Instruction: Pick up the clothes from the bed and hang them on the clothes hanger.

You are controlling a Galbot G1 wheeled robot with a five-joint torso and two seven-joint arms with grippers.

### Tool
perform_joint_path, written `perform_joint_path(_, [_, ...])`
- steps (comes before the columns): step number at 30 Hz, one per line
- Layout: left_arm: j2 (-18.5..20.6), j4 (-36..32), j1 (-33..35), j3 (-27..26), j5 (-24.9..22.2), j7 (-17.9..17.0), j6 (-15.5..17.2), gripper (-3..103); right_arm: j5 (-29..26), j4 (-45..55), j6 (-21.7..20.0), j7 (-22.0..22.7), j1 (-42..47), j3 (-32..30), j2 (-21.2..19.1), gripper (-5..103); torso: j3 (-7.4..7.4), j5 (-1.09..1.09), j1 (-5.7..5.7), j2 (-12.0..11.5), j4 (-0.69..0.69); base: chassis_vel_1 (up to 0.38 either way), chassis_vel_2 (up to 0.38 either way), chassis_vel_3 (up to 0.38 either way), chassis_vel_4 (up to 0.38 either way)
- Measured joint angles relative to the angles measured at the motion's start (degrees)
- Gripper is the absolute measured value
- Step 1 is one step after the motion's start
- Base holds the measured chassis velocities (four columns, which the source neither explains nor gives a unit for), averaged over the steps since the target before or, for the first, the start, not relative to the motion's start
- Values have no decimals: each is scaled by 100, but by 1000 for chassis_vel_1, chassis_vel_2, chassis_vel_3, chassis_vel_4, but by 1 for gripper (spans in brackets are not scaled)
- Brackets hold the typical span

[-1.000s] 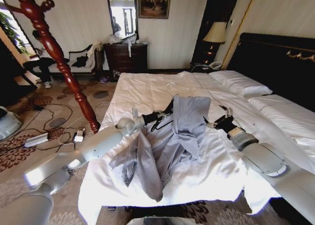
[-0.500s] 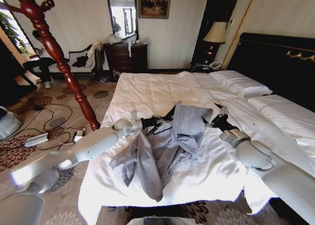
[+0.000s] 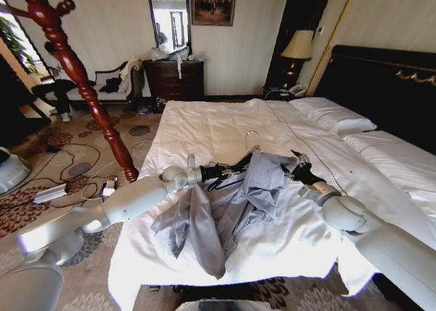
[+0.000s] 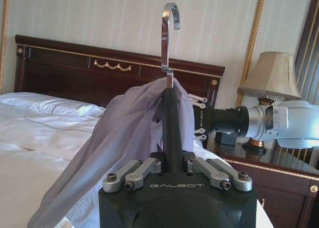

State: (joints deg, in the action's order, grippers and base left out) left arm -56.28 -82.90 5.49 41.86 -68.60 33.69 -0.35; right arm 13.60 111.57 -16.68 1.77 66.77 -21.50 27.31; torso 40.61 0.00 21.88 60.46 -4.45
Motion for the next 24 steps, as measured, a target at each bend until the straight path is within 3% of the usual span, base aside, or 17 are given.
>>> perform_joint_path(2, [-5,-2,1,4,1,0,0,16,4,-4,1,-5,-1,9,-3,61,0,0,0,0,0,0,0,0,0])
perform_joint_path(4, [-9,-26,1,19,3,2,-1,16,44,-16,20,-12,-5,15,0,50,0,0,0,0,-1,0,0,0,0])
perform_joint_path(5, [-9,-26,1,19,3,2,-1,16,44,-16,20,-12,-5,15,0,50,0,0,0,0,-1,0,0,0,0])
perform_joint_path(12, [-3,-70,24,42,19,1,-13,16,161,3,69,-36,2,22,1,18,0,0,0,0,-1,0,0,0,0])
perform_joint_path(24, [60,-224,25,-29,14,-252,90,13,427,-69,255,75,127,-25,42,15,0,0,0,0,-2,0,0,0,0])
